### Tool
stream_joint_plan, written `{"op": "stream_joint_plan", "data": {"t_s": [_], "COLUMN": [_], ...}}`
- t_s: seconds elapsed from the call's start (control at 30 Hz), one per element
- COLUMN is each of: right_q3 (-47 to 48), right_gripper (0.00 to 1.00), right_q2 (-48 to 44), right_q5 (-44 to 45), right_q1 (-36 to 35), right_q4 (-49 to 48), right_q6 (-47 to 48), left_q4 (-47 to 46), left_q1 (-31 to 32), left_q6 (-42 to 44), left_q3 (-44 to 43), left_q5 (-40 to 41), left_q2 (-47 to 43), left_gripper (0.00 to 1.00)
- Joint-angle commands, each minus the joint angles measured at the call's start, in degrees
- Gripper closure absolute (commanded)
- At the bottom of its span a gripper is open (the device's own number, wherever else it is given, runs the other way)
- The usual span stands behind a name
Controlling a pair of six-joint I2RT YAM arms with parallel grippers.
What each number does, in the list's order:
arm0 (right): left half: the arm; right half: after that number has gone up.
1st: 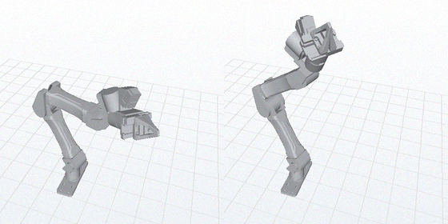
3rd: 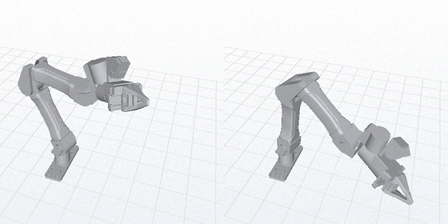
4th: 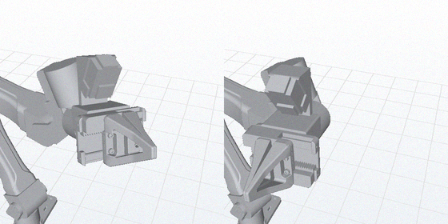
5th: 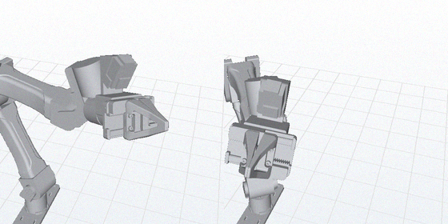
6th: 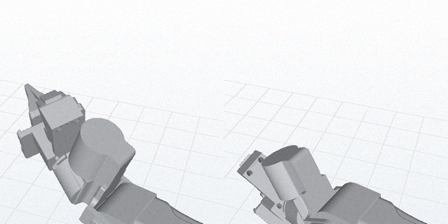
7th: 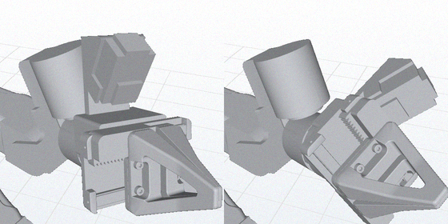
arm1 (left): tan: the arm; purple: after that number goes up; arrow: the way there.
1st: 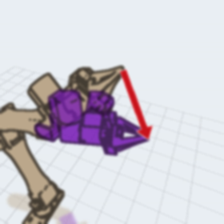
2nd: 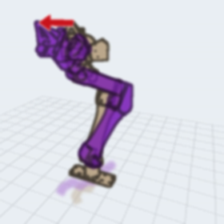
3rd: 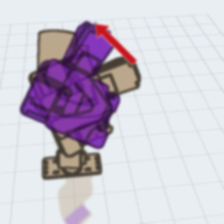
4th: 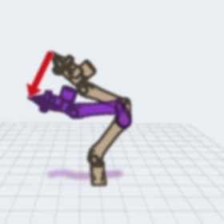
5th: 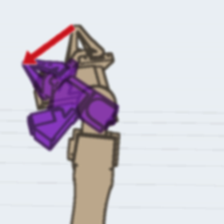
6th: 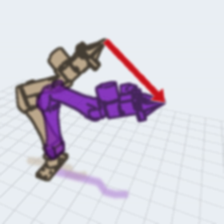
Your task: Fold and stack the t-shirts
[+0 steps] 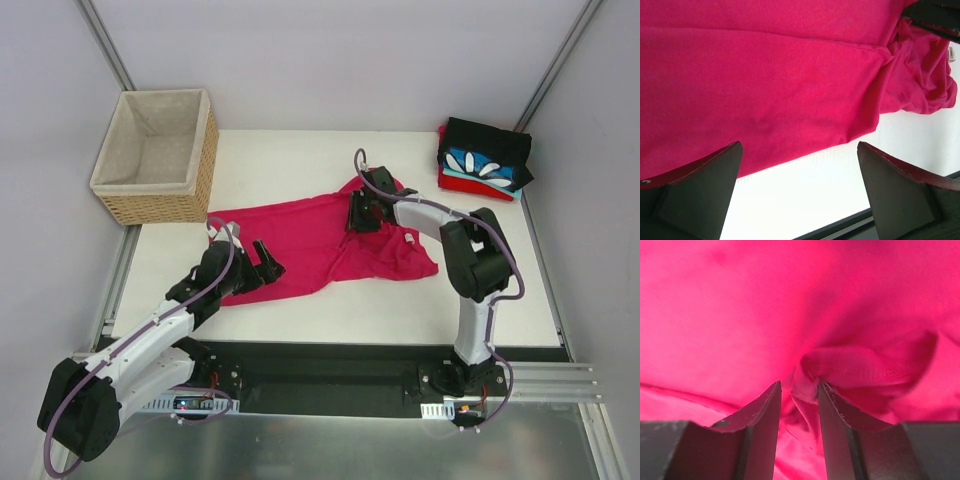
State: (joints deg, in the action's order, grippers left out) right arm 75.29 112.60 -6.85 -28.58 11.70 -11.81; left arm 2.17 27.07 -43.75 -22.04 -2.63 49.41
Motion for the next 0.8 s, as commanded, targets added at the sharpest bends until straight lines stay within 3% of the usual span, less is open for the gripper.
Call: {"op": "stream_joint_plan", "data": {"t_s": [0.0, 0.23, 0.53, 0.77], "right_q3": [4.2, 4.3, -6.4, -12.3], "right_gripper": [0.62, 0.61, 0.59, 0.56], "right_q2": [1.2, -1.7, -20.3, -28.3], "right_q5": [-1.1, 0.3, 12.9, 19.2], "right_q1": [-1.4, -2.2, -2.1, -1.7], "right_q4": [-3.6, -2.6, 4.7, 11.8], "right_q6": [-0.6, 0.7, 3.5, 2.3], "left_q4": [1.0, 1.3, 1.3, 1.4], "left_q1": [0.6, 0.6, 0.6, 0.5], "left_q6": [1.8, 2.0, 2.3, 2.6], "left_q3": [-2.1, -3.0, -3.1, -2.7], "left_q5": [1.5, 0.7, -0.1, -0.4], "left_q2": [-1.2, -0.6, -0.5, -1.9], "left_gripper": [0.01, 0.01, 0.01, 0.01]}}
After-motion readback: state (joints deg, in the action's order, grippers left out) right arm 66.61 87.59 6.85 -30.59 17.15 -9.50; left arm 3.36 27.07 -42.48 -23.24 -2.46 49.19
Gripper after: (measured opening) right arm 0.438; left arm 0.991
